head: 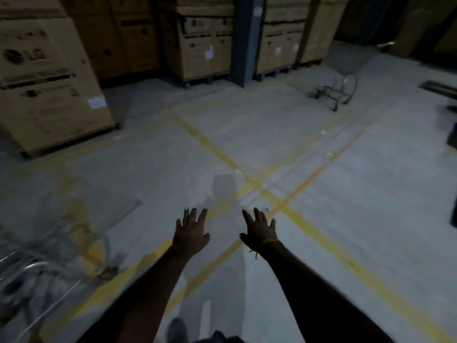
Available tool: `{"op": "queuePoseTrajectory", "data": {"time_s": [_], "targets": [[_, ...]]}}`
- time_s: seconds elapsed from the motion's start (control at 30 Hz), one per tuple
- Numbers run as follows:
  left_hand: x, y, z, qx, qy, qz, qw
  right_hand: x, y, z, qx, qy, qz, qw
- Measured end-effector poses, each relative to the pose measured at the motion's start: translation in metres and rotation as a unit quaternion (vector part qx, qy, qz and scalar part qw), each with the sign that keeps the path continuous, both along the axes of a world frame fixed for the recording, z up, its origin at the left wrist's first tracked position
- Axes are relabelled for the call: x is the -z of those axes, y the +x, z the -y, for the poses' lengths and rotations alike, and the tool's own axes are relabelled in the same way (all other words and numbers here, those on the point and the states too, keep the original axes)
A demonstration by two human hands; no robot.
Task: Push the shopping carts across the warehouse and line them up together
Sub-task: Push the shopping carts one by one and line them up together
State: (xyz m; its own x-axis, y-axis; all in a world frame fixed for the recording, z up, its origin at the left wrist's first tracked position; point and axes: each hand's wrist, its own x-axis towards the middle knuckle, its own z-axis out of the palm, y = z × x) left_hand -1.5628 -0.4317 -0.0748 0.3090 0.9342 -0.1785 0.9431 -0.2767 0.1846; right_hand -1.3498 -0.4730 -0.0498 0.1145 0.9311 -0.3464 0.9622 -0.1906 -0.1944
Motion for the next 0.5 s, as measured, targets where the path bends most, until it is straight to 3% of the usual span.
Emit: {"op": "queuePoseTrajectory", "data": {"time_s": [0.23, 0.5], "targets": [[0.004, 0.132, -0.061, 0.111, -0.033, 0.018, 0.993, 0.006, 0.105, -0.015, 0.093, 0.002, 0.010, 0.996], [0.002, 0.259, -0.180, 0.189, -0.051, 0.043, 0.980, 0.002, 0.215, -0.100, 0.166, -0.008, 0.040, 0.985]]}}
